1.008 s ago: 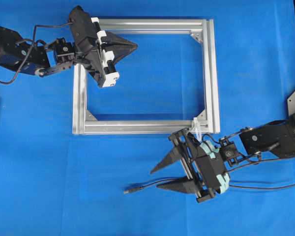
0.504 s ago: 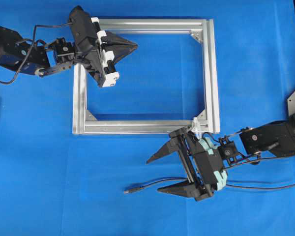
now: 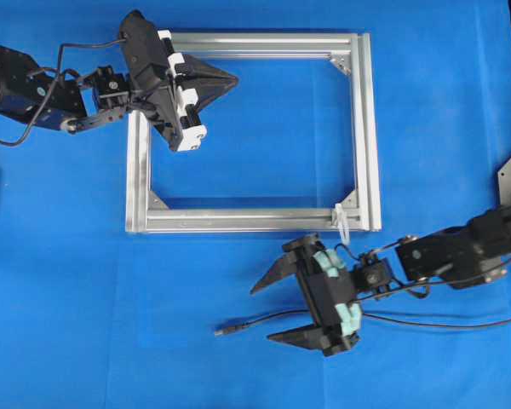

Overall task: Insert the wire through the string loop located on the right side.
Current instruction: 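Lower the right gripper onto the black USB cable plug end and close, then lift the USB cable with the right gripper, plug pointing forward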

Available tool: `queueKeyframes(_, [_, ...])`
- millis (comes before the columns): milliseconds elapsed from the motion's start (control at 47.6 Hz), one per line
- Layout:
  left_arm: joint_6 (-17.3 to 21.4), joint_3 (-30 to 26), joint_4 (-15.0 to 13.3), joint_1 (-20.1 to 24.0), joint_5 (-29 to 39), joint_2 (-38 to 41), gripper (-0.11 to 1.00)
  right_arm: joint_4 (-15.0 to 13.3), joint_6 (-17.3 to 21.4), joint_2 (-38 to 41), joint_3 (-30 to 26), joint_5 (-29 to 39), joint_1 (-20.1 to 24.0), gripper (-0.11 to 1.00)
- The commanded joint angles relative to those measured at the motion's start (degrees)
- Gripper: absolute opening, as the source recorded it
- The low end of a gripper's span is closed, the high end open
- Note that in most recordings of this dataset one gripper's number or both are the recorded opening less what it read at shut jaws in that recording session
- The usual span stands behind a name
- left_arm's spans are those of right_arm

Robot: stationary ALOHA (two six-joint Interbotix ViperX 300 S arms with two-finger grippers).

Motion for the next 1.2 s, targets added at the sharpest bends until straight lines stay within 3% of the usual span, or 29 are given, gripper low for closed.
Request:
queueKeyframes(0, [0.1,-0.2,0.2,-0.1,-0.3,-1.8,0.0,1.0,0.3,0.6,-1.5,-1.1,0.3,0.84])
queueKeyframes(147, [0.0,0.1,0.2,-0.2,-0.4,-1.8,0.0,2.5,0.3,1.1,-1.5,-1.6,0.3,0.82])
queueKeyframes(441, [0.0,0.2,0.3,-0.2,-0.3,-1.8,0.0,2.8,0.1,1.1,-1.7,-1.6,0.2,0.77])
queueKeyframes(525, [0.0,0.4,0.3,-0.2,-0.3,-1.9,0.0,3.0,0.1,1.1,-1.7,-1.2,-0.1,0.65])
queueKeyframes(672, [0.0,0.4,0.2,-0.1,-0.3,-1.9,0.0,2.9,-0.4,1.1,-1.7,-0.9,-0.4,0.25])
queueKeyframes(798, [0.0,0.5,0.3,-0.1,-0.3,-2.0,0.0,2.7,-0.5,1.1,-1.7,-1.0,-0.5,0.01])
queueKeyframes(861, [0.0,0.4,0.2,-0.2,-0.4,-1.9,0.0,2.7,-0.5,1.1,-1.7,-1.0,-0.5,-0.03])
queueKeyframes(1175, [0.0,0.5,0.2,-0.1,-0.4,-1.9,0.0,2.6,-0.5,1.1,-1.8,-1.2,-0.5,-0.03])
